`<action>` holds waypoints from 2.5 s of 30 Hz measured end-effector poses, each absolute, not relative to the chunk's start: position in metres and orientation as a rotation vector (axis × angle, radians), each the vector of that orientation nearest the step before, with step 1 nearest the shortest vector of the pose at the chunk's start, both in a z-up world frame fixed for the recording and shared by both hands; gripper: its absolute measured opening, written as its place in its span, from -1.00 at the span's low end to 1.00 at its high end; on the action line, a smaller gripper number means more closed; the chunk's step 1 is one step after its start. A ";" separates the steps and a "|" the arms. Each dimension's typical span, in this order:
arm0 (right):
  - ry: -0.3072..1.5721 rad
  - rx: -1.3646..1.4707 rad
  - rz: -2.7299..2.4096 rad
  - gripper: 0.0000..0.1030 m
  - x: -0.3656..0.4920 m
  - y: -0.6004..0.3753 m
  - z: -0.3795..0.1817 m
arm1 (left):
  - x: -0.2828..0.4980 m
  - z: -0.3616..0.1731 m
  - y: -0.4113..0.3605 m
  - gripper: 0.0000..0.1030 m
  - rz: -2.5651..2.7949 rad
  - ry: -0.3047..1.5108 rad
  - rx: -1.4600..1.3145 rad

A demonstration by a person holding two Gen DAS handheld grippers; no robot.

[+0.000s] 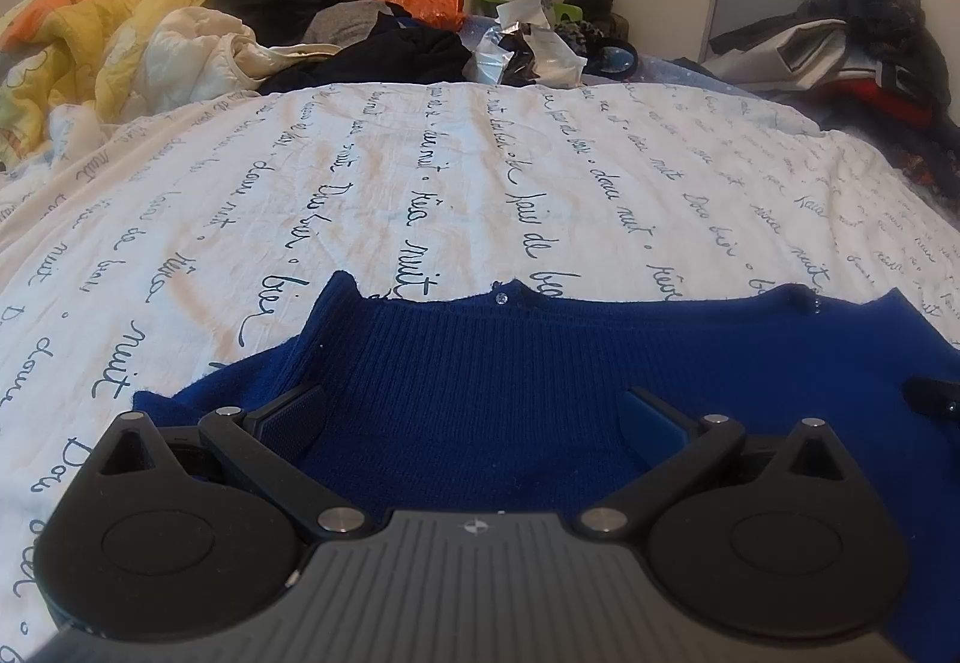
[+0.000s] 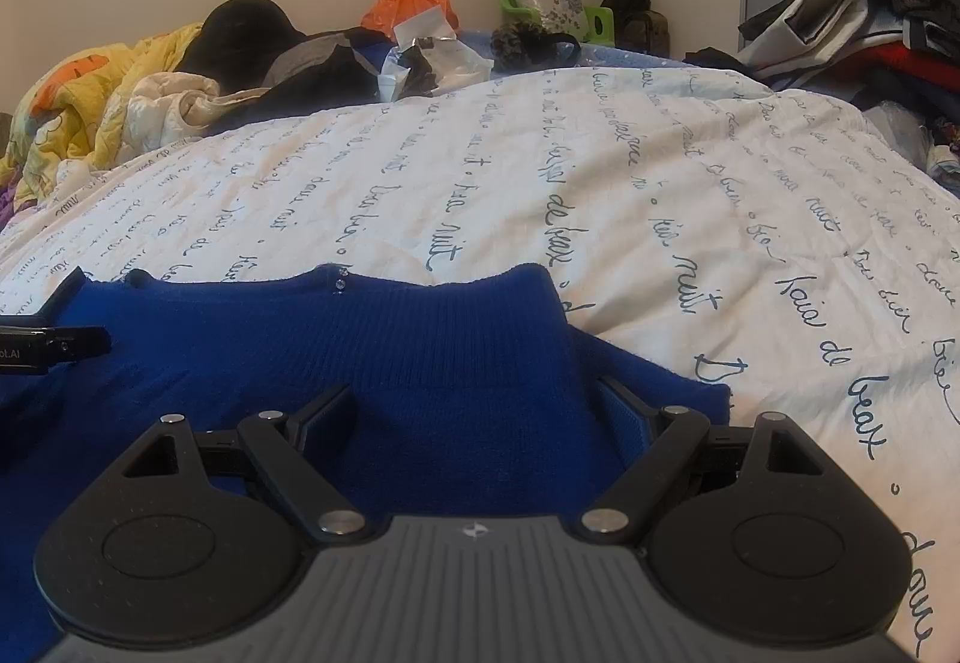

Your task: Fold small clothes

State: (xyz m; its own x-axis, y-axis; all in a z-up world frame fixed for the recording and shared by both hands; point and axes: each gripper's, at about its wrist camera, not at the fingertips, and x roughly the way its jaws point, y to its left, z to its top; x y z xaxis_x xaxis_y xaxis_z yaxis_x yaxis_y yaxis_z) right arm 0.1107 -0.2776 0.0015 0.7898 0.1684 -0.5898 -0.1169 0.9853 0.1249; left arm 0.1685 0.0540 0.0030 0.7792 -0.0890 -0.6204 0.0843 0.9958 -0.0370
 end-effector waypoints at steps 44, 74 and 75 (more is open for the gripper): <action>0.637 0.091 0.157 0.68 0.108 -0.276 0.003 | -0.033 0.006 0.175 0.77 0.084 0.581 -0.887; 0.951 0.504 0.668 -0.84 0.169 -0.282 0.024 | -0.027 0.048 -0.103 -0.86 -0.544 0.491 0.151; 0.910 0.477 0.668 -0.84 0.164 -0.290 0.036 | -0.028 0.050 -0.110 -0.86 -0.575 0.476 0.153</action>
State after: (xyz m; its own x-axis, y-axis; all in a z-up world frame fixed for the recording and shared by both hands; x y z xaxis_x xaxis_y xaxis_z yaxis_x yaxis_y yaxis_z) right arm 0.1637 -0.2902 0.0358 0.4390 0.7043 -0.5579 -0.3218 0.7030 0.6343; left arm -0.0277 -0.1097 0.0500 0.7342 -0.4865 -0.4736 0.5560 0.8311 0.0081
